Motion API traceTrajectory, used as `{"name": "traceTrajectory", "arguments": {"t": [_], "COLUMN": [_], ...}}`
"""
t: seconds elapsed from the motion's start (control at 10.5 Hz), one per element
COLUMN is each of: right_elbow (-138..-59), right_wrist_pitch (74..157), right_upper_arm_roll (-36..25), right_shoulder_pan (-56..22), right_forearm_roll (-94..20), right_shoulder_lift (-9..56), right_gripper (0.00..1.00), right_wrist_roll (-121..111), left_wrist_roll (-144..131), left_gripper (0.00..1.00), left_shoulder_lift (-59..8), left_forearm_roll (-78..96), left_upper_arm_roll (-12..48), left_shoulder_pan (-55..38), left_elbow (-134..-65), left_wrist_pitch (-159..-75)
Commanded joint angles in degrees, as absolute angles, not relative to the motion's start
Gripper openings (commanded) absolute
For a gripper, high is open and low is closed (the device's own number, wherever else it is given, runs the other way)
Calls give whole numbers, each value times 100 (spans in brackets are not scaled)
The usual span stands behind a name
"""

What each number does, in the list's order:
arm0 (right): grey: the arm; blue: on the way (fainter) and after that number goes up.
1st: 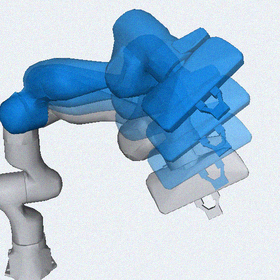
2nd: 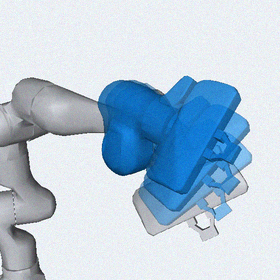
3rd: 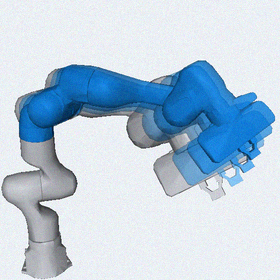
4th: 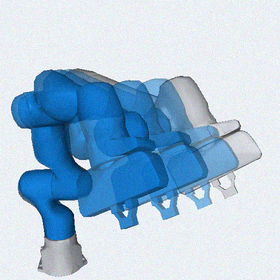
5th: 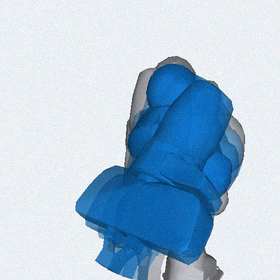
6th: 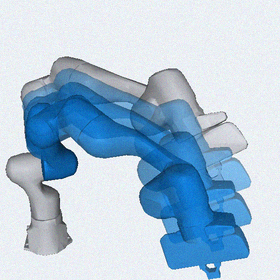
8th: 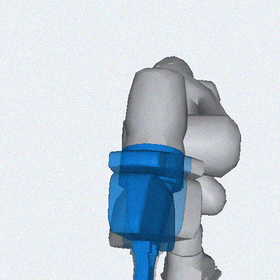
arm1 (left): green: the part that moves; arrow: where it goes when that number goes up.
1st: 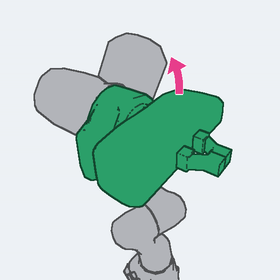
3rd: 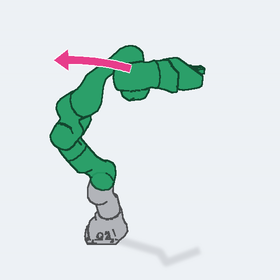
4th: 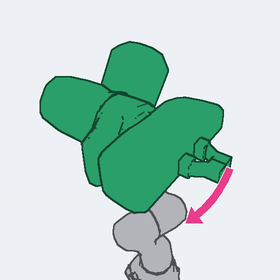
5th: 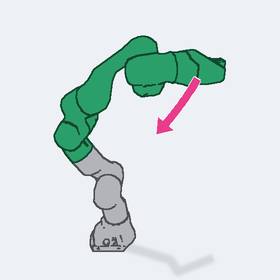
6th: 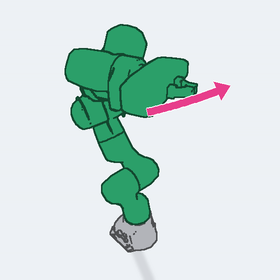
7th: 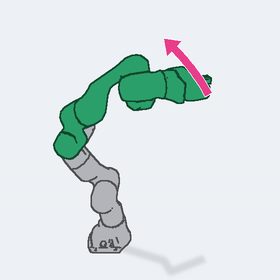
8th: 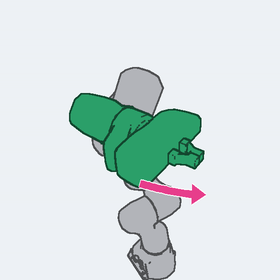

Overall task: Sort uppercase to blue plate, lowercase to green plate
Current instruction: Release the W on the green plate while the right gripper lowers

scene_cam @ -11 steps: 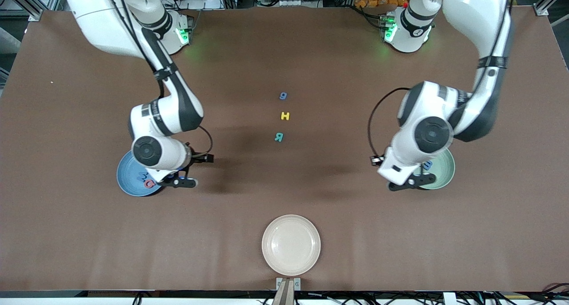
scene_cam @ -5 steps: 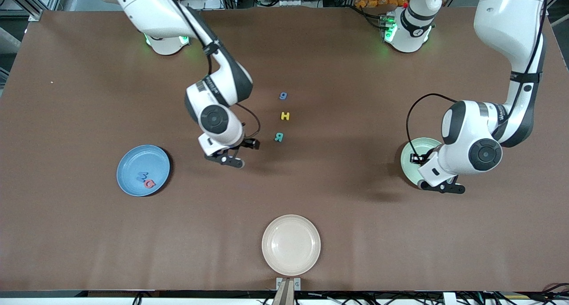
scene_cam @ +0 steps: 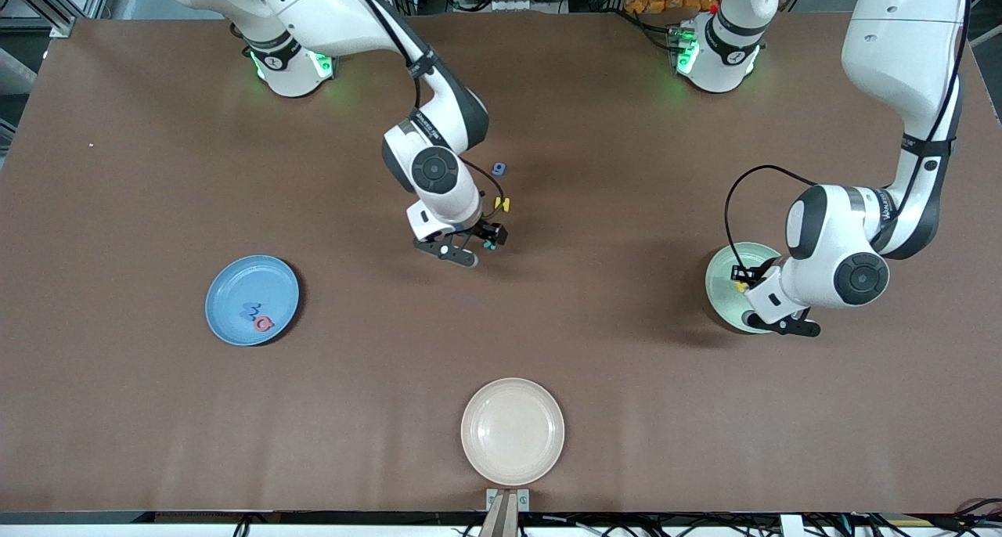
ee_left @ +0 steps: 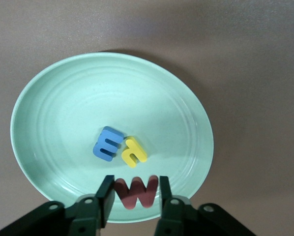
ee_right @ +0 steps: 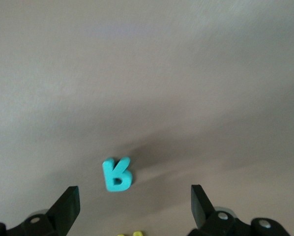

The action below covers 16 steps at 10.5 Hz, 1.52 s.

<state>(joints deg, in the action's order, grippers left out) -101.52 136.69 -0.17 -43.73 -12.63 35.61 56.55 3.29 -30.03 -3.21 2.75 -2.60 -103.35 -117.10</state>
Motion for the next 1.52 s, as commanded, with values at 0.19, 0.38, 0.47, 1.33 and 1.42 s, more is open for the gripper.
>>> {"name": "traceTrajectory", "arguments": {"t": [0.19, 0.38, 0.47, 1.33, 1.42], "right_elbow": [-9977, -9608, -9554, -9272, -9272], "right_wrist_pitch": [13816, 13764, 13755, 13359, 13368], "right_upper_arm_roll": [-62, -70, -70, -88, -88], "right_shoulder_pan": [-4483, -4622, -4614, -4632, -4632], "right_forearm_roll": [-1389, -1362, -1362, -1081, -1081], "right_shoulder_lift": [3901, 4200, 4236, 4315, 4315], "right_gripper": [100, 100, 100, 100, 100], "right_wrist_roll": [5555, 5493, 5493, 5502, 5511], "left_wrist_roll": [834, 835, 826, 747, 747], "left_gripper": [100, 100, 100, 100, 100], "left_shoulder_lift": [-2866, -2691, -2620, -1188, -1039], "left_forearm_roll": [-492, -492, -492, -158, -150], "left_upper_arm_roll": [272, 281, 307, 466, 466], "left_shoulder_pan": [-220, -228, -263, -615, -659], "left_elbow": [-10310, -10143, -10003, -9563, -9502], "left_wrist_pitch": [-11716, -11541, -11305, -10397, -10397]}}
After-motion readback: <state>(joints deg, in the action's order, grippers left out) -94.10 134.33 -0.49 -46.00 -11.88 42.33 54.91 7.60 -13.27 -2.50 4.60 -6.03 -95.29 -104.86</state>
